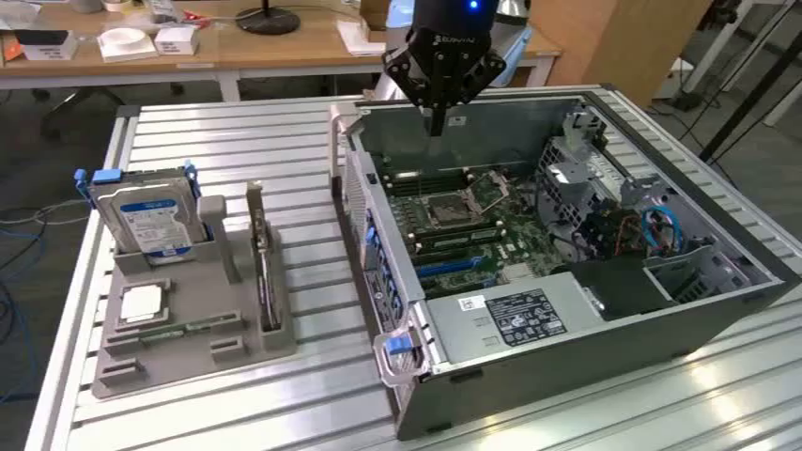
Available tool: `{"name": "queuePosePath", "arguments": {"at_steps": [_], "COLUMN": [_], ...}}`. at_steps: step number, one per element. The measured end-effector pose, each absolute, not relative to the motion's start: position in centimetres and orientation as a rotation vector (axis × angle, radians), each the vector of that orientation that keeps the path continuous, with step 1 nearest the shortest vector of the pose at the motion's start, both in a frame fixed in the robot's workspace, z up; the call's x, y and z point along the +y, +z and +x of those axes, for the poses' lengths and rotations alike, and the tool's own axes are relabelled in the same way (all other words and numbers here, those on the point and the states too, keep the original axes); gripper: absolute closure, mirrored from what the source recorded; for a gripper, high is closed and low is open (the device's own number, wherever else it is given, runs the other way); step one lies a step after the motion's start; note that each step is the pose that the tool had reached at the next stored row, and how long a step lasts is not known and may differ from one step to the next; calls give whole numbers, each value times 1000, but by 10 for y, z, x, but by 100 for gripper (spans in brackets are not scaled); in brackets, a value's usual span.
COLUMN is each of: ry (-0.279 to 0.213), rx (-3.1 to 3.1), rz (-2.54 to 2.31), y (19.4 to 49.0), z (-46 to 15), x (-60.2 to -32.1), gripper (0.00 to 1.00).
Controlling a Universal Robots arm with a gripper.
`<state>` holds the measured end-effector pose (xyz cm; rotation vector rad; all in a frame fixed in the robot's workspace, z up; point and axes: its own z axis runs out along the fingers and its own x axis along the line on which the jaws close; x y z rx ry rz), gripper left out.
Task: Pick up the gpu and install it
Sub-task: 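Reach for the gpu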
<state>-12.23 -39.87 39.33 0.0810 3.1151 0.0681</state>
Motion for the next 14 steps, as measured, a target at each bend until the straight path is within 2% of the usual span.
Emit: {"name": "queuePosePath", "arguments": {"at_steps": [14], "ry": [68], "rx": [3115], "rz": [79], "y": [393], "z": [-127], "x": [-399], "gripper": [89]}}
